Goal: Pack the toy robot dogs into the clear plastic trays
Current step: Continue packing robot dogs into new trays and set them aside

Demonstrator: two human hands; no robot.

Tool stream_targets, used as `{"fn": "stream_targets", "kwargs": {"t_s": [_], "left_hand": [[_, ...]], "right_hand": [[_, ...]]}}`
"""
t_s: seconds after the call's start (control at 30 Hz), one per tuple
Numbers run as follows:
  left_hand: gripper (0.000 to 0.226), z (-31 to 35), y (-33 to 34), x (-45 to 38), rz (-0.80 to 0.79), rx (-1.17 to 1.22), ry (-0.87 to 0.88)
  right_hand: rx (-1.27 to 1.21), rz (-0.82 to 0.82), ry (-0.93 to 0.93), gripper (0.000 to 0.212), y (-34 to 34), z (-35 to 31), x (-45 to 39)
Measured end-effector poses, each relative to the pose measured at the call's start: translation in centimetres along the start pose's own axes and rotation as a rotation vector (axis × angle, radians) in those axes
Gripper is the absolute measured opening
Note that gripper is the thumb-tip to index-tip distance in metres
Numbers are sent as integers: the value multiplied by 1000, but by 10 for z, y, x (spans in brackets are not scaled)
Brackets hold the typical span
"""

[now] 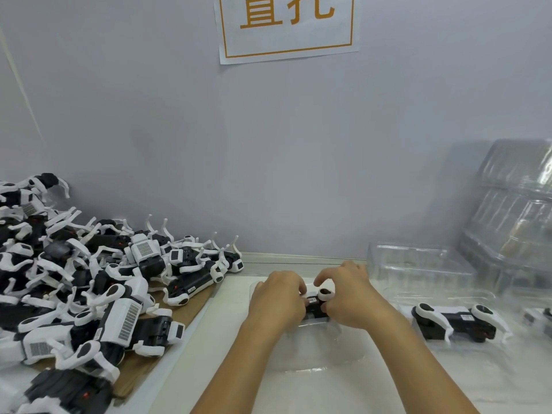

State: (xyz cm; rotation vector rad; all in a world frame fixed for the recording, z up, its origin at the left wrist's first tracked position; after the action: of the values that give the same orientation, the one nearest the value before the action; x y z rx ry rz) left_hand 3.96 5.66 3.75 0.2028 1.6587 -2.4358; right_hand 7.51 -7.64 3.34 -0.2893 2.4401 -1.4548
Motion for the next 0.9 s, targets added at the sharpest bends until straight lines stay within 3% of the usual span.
{"fn": "stream_targets", "kwargs": {"t_s": [0.2,0.5,0.77,0.87,0.9], "left_hand": [[19,1,2,-3,-27,11,-33],[15,6,0,-2,115,-45,-110],[8,-20,-12,-6,55,308,-84],[11,-42,-20,-9,162,231,-127],[19,-51,-18,-9,127,190,-171]], "right_hand": [[-78,-2,-18,35,3,5,-2],[-119,23,-9,35,3,6,0],[-129,35,-7,30,2,7,0],[-151,25,-14,30,2,7,0],[-157,24,-16,30,2,7,0]]}}
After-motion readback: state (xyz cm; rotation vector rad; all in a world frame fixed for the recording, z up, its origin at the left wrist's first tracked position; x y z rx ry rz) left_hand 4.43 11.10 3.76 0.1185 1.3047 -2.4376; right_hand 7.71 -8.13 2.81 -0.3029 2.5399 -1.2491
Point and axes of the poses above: each hand's wrist, its own x-axis away from the middle knuckle, its own y-axis out of the palm, z = x × y, the point moved 4 cm from there along -x, towards the middle knuckle, and after that the axes turned 1 degree about x, right-handed, at the moved point
